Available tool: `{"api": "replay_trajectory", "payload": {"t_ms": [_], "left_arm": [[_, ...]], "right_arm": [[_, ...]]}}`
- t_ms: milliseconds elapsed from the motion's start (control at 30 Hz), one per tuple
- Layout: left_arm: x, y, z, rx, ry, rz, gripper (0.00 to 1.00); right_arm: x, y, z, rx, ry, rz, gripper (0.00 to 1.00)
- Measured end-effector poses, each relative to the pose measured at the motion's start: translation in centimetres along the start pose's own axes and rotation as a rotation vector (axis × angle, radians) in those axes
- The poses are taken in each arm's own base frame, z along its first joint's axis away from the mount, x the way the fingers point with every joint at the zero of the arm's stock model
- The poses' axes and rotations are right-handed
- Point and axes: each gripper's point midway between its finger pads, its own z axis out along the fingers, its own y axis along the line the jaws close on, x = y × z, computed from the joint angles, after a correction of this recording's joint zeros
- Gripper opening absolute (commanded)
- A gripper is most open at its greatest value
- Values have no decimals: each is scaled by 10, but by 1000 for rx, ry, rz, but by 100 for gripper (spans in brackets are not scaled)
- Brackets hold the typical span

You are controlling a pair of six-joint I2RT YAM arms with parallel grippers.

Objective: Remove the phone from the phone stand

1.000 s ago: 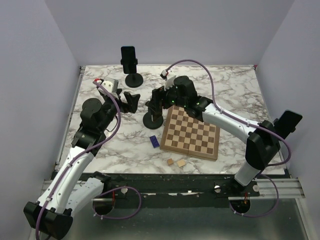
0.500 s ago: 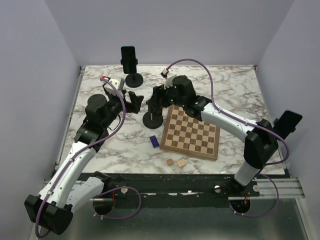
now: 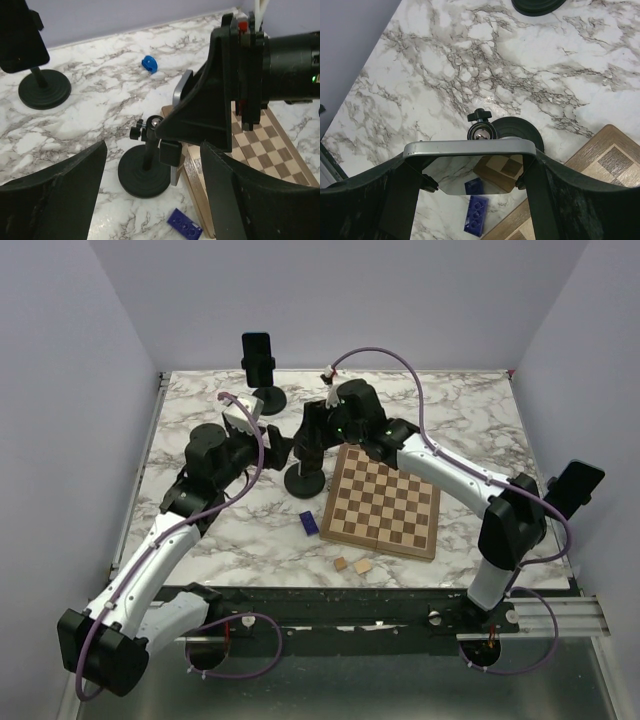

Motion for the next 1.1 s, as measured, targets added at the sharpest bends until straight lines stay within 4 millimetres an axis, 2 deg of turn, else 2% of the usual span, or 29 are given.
{"api": "replay_trajectory", "payload": {"t_ms": [100,167,233,333,467,867,1100], "left_arm": [[15,-1,6,22,61,10,96],[24,0,11,24,111,12,97],[31,0,17,32,149,13,93],[41,1,23,41,199,10,76],[52,-1,25,62,241,13,70],[76,-2,40,104,320,7,70],[75,-10,44,148,322,-2,59]], "right_arm": [[-3,0,2,9,10,11,9],[-3,0,3,16,20,17,9],[-3,0,3,19,27,21,9],[-2,-1,2,23,34,33,8],[-4,-3,2,20,34,43,8],[-5,-5,1,0,41,54,7],[-4,-4,1,-11,46,54,6]]}}
